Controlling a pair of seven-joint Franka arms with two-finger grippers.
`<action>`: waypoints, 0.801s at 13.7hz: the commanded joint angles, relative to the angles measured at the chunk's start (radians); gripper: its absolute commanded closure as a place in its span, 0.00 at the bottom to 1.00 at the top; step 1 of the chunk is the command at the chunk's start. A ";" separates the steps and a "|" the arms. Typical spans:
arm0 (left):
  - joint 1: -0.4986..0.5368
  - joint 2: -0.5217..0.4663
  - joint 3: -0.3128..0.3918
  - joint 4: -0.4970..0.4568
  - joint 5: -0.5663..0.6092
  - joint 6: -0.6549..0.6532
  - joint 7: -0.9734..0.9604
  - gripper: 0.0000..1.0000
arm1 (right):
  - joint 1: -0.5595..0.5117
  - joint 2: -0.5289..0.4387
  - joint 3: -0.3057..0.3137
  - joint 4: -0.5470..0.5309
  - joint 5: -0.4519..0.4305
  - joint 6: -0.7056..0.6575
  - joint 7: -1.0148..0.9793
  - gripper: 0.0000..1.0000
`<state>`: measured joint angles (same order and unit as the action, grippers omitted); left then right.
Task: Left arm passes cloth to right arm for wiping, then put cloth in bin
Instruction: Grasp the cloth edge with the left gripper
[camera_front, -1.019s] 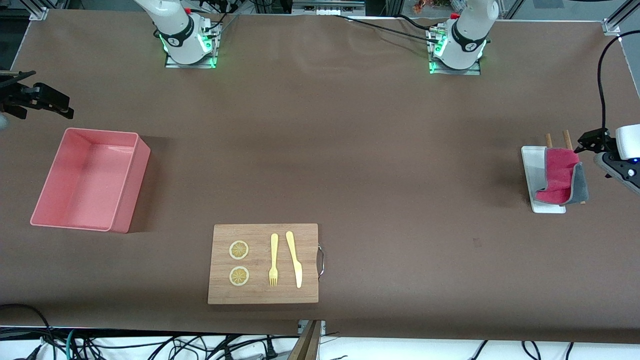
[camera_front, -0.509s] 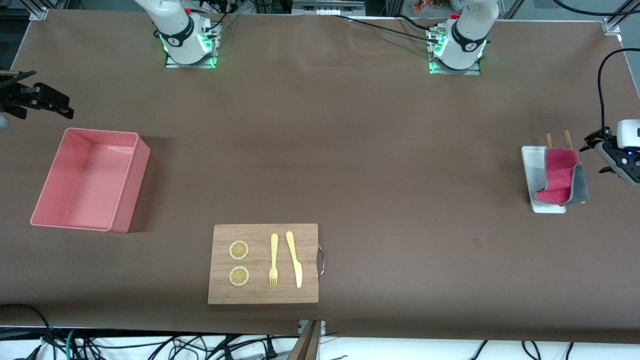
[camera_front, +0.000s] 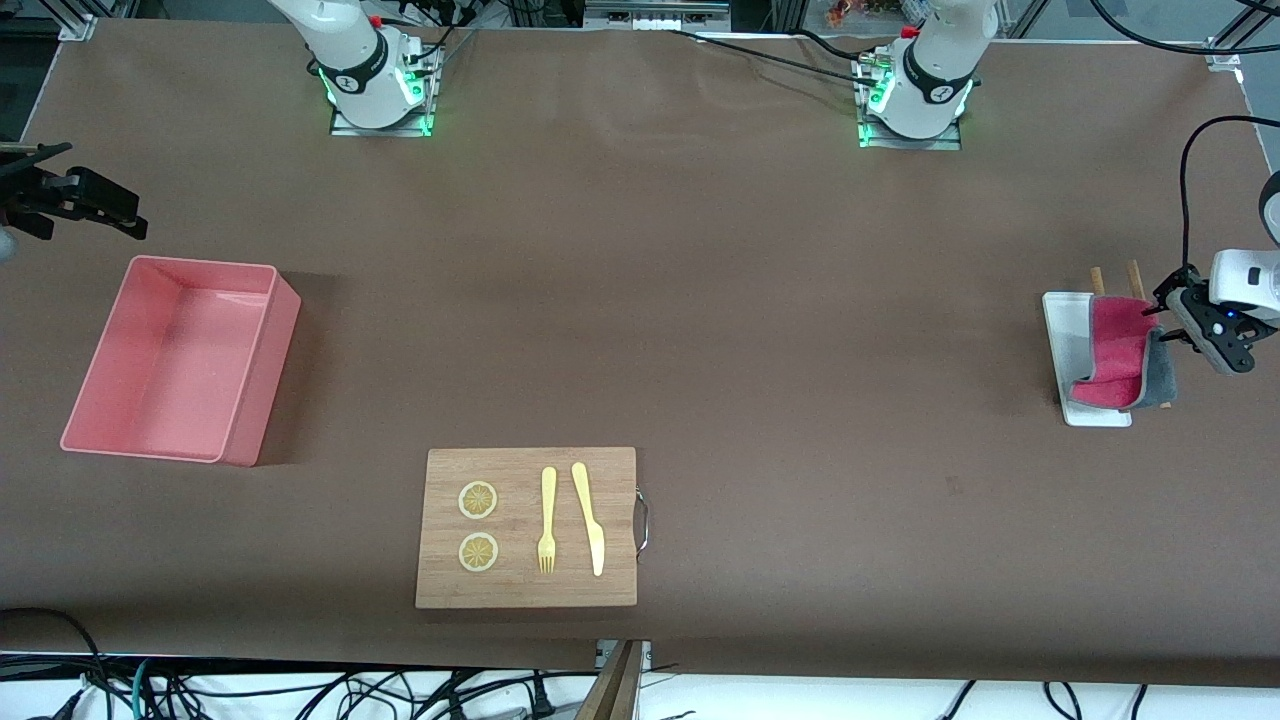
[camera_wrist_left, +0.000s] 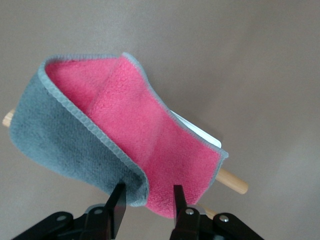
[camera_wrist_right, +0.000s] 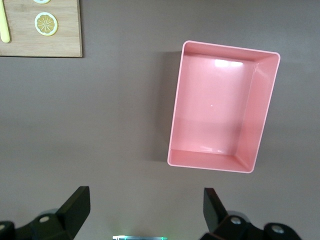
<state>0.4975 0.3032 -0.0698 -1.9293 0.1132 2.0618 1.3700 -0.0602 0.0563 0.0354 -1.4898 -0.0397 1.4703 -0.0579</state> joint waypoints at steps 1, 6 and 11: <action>0.012 0.004 -0.011 0.016 -0.018 0.000 0.044 0.71 | -0.003 -0.003 0.000 -0.001 0.000 0.007 -0.020 0.00; 0.007 0.002 -0.015 0.038 -0.018 -0.008 0.064 1.00 | -0.003 -0.003 0.000 -0.001 0.000 0.008 -0.020 0.00; 0.006 -0.003 -0.080 0.139 -0.018 -0.121 0.037 1.00 | -0.003 -0.003 0.000 -0.001 0.001 0.008 -0.019 0.00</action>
<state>0.4972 0.3037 -0.1141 -1.8543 0.1120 2.0185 1.4037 -0.0603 0.0580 0.0352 -1.4898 -0.0397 1.4733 -0.0580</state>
